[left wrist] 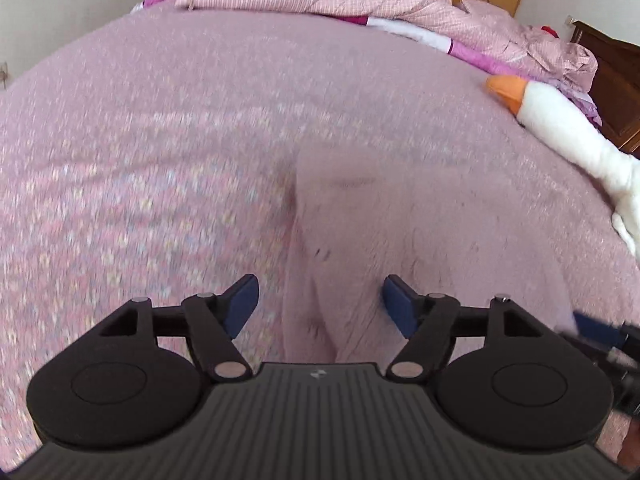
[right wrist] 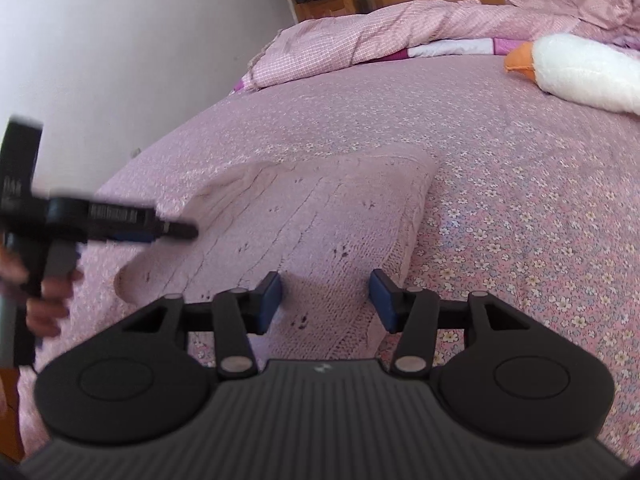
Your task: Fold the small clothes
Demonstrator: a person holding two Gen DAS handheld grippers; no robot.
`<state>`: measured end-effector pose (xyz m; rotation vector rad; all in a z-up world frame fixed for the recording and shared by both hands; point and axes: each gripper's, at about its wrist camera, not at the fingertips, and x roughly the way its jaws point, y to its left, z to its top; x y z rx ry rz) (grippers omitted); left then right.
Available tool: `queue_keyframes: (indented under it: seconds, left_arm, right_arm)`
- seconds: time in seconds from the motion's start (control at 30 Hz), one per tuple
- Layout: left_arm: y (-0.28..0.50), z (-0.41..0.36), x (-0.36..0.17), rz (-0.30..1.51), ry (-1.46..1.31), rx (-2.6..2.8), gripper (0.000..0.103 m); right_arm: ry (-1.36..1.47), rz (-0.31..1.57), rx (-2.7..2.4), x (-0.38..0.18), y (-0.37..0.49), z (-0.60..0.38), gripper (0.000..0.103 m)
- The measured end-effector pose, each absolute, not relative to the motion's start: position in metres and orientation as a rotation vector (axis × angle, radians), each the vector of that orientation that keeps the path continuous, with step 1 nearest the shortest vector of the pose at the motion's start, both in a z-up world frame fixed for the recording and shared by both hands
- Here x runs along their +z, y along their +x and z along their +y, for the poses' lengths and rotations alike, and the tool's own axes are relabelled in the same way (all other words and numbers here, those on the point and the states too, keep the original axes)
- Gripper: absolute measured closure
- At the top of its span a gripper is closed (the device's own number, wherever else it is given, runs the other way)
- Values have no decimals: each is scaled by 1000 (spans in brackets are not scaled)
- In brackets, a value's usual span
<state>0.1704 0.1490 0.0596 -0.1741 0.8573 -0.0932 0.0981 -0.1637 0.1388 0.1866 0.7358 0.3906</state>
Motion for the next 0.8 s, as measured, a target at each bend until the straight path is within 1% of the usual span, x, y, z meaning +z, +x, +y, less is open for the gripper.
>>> queue_keyframes:
  seconds: [0.07,0.2,0.27,0.33,0.4,0.47,0.57,0.6,0.63,0.67,0.73,0.77,0.8]
  left_arm:
    - [167,153,56,859,-210,-99,25]
    - [170,165,49,914,-315,-155,24]
    - [172,166,41,953,-367,-208,24]
    - [175,166,31,981,-407,-237,16]
    - [176,163,25,970,-419,-260,12]
    - [178,160,20,956,-429,-294,11]
    - [183,154,14,939,-467,-332,12]
    - [183,152,12,931,-477,-339,15]
    - [184,149,11,924,-486,-345,25]
    - [185,148,11,922,-493,-346,31]
    - [185,147,14,916,-525,-343,47]
    - [184,148,17,912,-538,-339,51]
    - [183,150,20,907,-550,-341,56]
  right_arm:
    - [233,738,370,137,100,-169,33]
    - [319,762,343,129,106,-181,31]
    - [378,781,357,122,113,-187,29]
    - [448,813,380,113,122,-190,28]
    - [513,854,395,102,132,-191,25]
    - [569,883,418,90,141,-190,24]
    - [604,873,440,84,149,-187,23]
    - [608,873,444,83,152,-186,23]
    - [612,875,449,83,154,-184,24]
    - [613,878,451,83,156,-183,29]
    - [614,885,452,86,159,-182,43]
    - [616,885,454,88,160,-183,49]
    - [613,880,461,93,160,-183,51]
